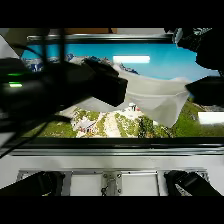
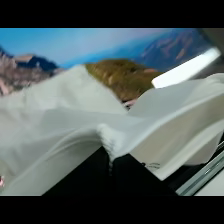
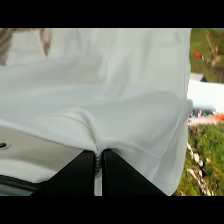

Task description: Fold the clothes and pants, and hang the long-sleeved shirts on hangers.

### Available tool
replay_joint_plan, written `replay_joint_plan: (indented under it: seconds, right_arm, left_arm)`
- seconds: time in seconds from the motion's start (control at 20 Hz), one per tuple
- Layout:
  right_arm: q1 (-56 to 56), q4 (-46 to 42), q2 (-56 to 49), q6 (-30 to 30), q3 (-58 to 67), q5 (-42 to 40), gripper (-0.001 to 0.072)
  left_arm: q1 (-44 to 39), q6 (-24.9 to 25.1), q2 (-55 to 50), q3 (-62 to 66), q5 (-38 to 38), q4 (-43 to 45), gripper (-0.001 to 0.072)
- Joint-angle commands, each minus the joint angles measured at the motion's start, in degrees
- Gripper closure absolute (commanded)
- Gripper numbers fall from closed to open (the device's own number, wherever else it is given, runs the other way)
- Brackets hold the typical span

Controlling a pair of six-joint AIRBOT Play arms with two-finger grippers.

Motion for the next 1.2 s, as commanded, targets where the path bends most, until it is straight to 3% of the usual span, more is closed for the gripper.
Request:
replay_joint_plan:
  seconds: [0.0, 0.2, 0.4, 0.5, 0.6, 0.9, 1.15]
  right_arm:
    - [-0.15, 2.01, -0.04, -0.96, 11.32, -1.40, 0.0681]
    - [-0.17, 2.08, -1.38, -0.81, 11.93, -2.78, 0.0682]
    - [-0.31, -2.36, -8.00, -5.53, 11.80, 3.96, 0.0681]
    - [-0.31, -4.39, -12.15, -7.87, 9.81, 9.40, 0.0681]
    - [-0.13, -3.96, -14.32, -8.72, 3.65, 11.82, 0.0682]
    - [-0.11, 0.46, -10.84, -7.61, -29.51, 11.65, 0.0681]
    - [-0.11, 6.64, -10.38, -7.63, -33.27, 10.10, 0.0681]
  left_arm:
    - [-3.26, 3.28, 1.53, 8.15, 3.41, 0.31, 0.0688]
    - [-1.49, 5.57, -1.99, 11.78, 2.91, 1.79, 0.0687]
    - [10.12, 5.07, -2.69, 2.78, -1.60, -1.03, 0.0688]
    - [17.14, 5.07, -2.69, -4.35, -5.60, -11.43, 0.0688]
    - [21.03, 8.17, -2.64, -14.51, -7.37, -21.73, 0.0688]
    - [13.25, 8.87, -2.58, -46.62, -2.47, -32.13, 0.0687]
    - [8.17, 8.98, -2.56, -49.05, 0.09, -34.36, 0.0688]
